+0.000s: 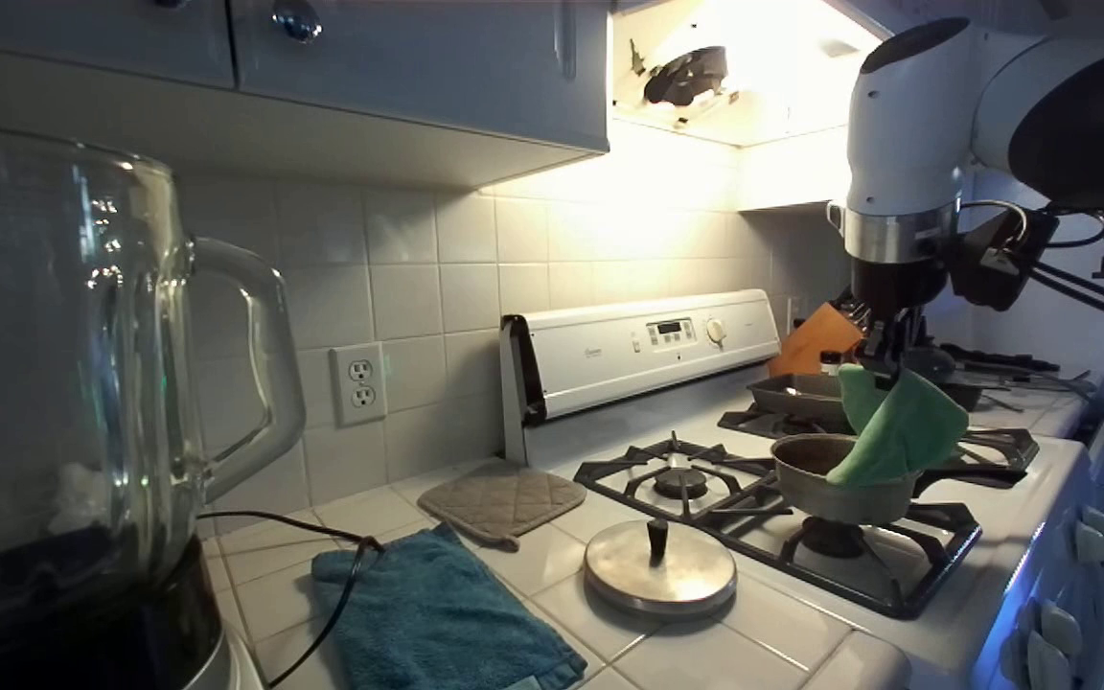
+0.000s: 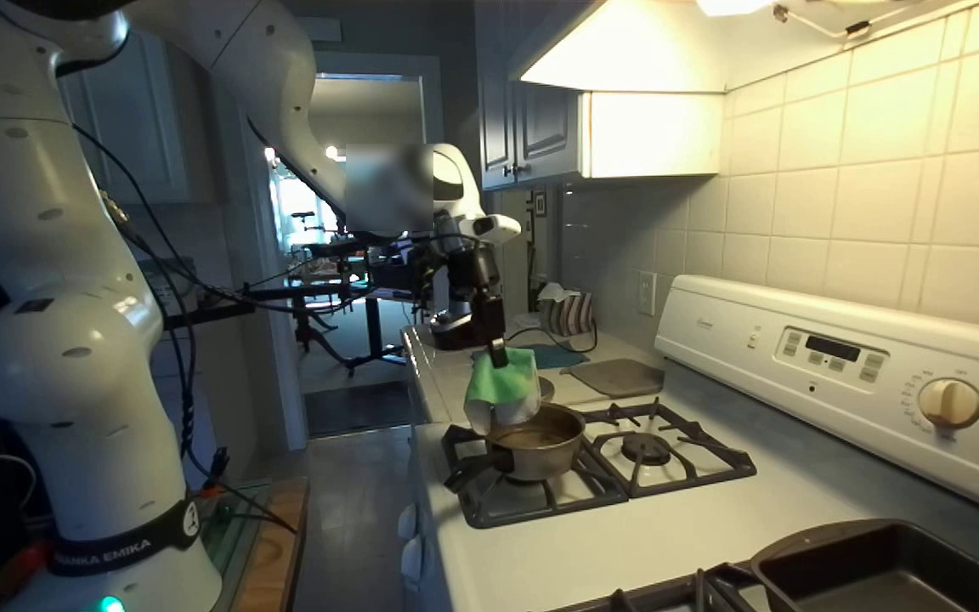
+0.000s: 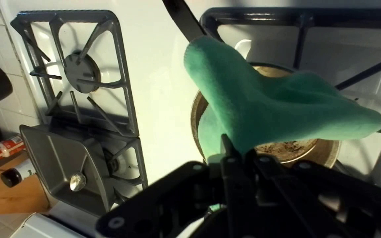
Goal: Pick up the cloth and wipe the pot
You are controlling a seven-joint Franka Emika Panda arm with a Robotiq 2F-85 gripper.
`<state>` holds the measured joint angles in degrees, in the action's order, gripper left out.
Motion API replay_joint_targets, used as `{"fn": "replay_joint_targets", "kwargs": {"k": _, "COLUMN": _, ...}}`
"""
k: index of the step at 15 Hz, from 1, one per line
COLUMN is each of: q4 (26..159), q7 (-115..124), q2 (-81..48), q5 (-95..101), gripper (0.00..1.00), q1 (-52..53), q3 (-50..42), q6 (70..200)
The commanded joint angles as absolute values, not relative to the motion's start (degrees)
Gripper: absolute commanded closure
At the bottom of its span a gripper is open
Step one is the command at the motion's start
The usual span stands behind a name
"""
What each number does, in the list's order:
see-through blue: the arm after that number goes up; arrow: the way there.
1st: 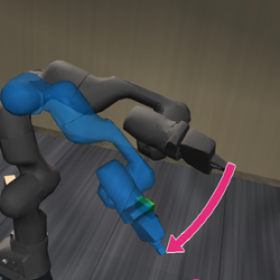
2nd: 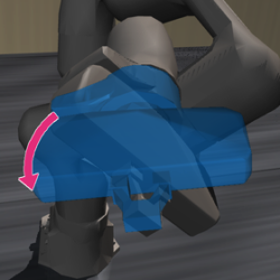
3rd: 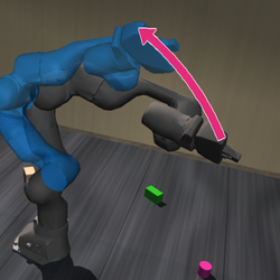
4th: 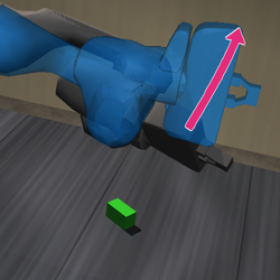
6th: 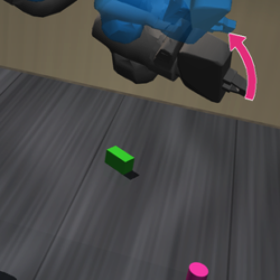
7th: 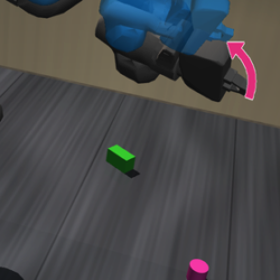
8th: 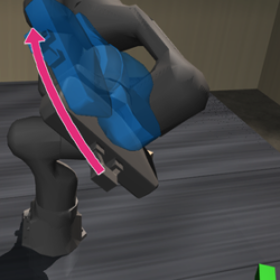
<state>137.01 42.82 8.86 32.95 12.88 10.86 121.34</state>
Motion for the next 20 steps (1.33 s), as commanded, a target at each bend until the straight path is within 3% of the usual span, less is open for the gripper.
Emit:
{"fn": "replay_joint_targets", "kwargs": {"k": 1, "q4": 138.4, "q7": 44.2, "q2": 10.4, "q5": 32.4, "gripper": 0.99, "q1": 10.3, "q3": 11.5, "q6": 121.2}}
{"fn": "replay_joint_targets", "kwargs": {"k": 13, "q4": 138.3, "q7": 52.5, "q2": 8.8, "q5": 30.8, "gripper": 0.99, "q1": 5.3, "q3": 9.6, "q6": 123.8}}
{"fn": "replay_joint_targets", "kwargs": {"k": 20, "q4": 138.2, "q7": 58.3, "q2": 7.1, "q5": 29.1, "gripper": 0.99, "q1": 3.6, "q3": 8.2, "q6": 133.6}}
